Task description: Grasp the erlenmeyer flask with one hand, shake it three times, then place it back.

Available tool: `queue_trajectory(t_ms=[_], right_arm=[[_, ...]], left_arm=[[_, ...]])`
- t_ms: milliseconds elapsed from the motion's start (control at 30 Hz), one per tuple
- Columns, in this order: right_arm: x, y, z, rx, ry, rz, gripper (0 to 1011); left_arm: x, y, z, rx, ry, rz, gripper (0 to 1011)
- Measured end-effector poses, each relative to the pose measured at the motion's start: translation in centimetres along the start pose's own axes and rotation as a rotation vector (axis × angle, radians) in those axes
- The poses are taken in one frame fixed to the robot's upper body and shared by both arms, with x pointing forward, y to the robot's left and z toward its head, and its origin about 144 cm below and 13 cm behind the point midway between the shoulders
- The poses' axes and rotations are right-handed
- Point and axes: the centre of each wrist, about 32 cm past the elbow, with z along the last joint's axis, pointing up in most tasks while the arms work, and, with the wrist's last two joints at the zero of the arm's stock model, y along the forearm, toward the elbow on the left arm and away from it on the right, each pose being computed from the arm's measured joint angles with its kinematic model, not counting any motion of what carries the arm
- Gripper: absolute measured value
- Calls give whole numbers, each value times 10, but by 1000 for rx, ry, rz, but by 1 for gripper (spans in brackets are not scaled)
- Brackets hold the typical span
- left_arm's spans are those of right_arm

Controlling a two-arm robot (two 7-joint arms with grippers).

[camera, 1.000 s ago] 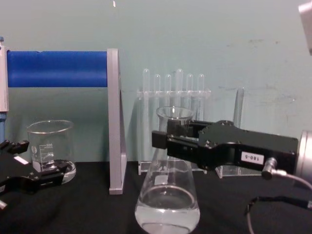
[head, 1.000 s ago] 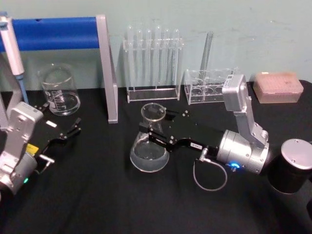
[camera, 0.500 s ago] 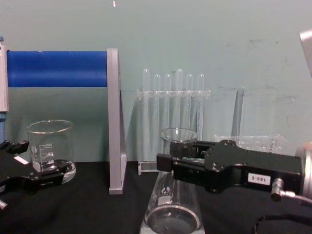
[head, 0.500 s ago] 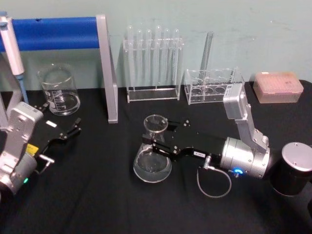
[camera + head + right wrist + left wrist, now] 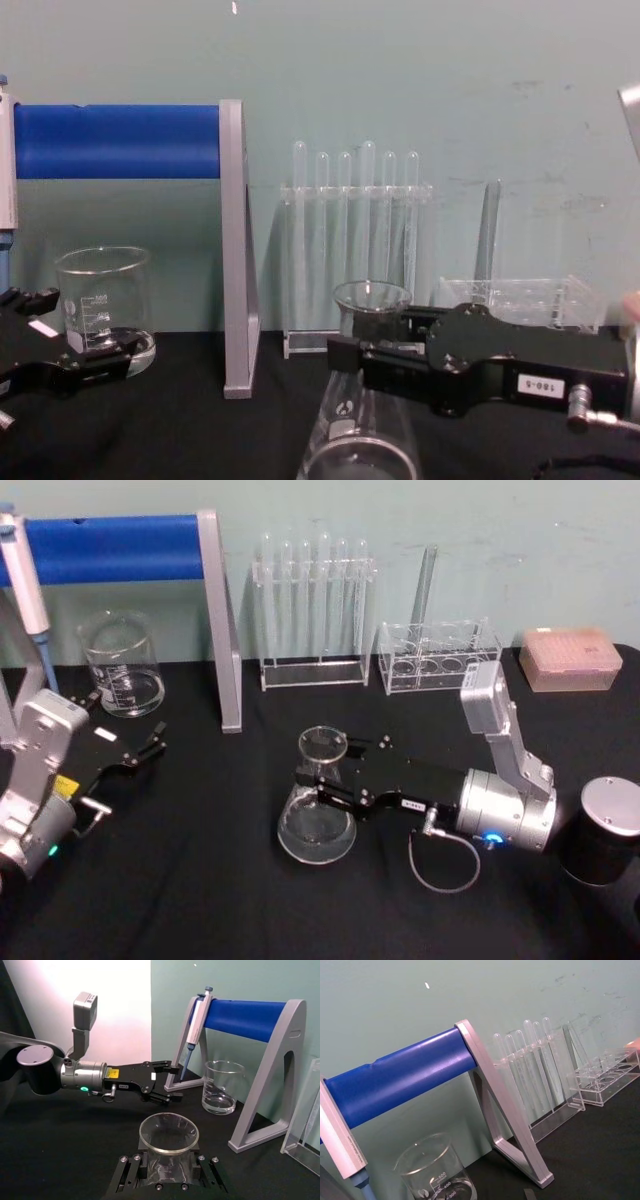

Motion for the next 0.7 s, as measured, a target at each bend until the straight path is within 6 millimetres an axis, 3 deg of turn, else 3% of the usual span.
queue_trajectory(t_ms=[700], right_arm=[[2, -4, -8, -29, 11, 17, 453]], left_arm=[[0, 0, 0, 0, 0, 0, 1001]])
